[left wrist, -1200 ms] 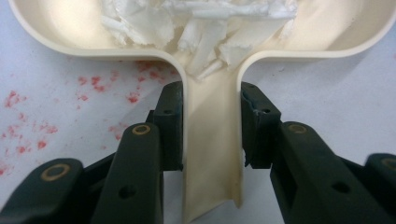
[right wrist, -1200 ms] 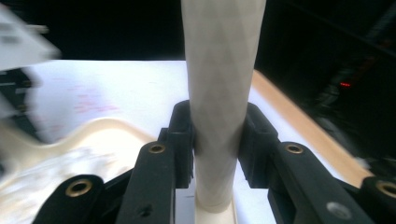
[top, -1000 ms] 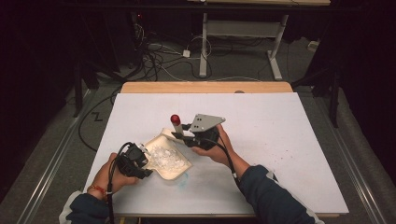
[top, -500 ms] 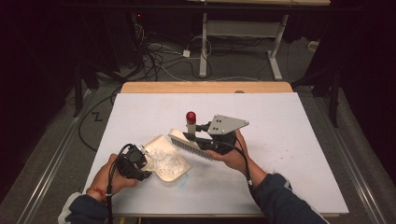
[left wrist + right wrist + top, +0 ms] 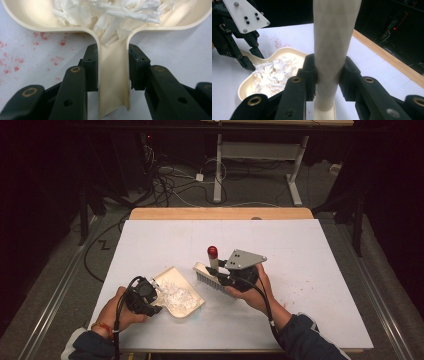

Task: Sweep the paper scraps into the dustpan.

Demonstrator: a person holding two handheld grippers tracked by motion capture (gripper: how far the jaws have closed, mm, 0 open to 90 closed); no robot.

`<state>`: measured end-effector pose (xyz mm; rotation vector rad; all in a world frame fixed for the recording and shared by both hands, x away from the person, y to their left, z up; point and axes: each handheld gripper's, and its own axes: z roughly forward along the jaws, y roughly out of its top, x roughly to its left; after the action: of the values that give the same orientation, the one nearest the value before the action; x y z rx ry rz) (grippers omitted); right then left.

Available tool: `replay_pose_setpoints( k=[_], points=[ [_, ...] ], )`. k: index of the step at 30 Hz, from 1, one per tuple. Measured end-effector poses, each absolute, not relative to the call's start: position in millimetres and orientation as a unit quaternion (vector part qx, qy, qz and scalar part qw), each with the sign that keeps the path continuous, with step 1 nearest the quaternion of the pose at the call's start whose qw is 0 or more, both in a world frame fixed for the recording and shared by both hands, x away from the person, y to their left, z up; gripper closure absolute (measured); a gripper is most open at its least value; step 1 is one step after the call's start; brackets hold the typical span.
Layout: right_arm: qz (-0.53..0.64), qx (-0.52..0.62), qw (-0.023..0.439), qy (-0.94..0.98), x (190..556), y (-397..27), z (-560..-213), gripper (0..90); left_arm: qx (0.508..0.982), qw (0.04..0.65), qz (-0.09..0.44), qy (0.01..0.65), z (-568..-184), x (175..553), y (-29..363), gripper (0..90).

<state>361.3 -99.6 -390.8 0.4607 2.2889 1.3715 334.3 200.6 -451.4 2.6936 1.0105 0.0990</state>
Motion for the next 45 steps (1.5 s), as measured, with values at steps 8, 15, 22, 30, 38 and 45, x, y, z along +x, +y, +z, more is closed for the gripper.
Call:
replay_pose_setpoints(
  k=[8, 15, 22, 30, 38, 45],
  points=[
    [0.487, 0.13, 0.182, 0.845, 345, -80, -392, 70.5, 0.928, 0.129, 0.037, 0.348, -451, 334, 199, 63.6],
    [0.505, 0.112, 0.159, 0.841, 334, -75, -385, 70.7, 0.928, 0.129, 0.037, 0.347, -451, 334, 200, 63.5],
    [0.528, 0.127, 0.156, 0.825, 336, -91, -373, 70.7, 0.928, 0.129, 0.037, 0.347, -451, 334, 199, 63.6],
    [0.536, 0.146, 0.167, 0.815, 338, -106, -367, 70.7, 0.924, 0.136, 0.036, 0.355, -449, 334, 197, 63.5],
    [0.507, 0.157, 0.196, 0.825, 342, -103, -376, 70.8, 0.924, 0.134, 0.035, 0.356, -450, 335, 197, 63.5],
    [0.504, 0.141, 0.164, 0.836, 339, -88, -390, 70.7, 0.922, 0.134, 0.039, 0.36, -451, 335, 194, 63.5]
  ],
)
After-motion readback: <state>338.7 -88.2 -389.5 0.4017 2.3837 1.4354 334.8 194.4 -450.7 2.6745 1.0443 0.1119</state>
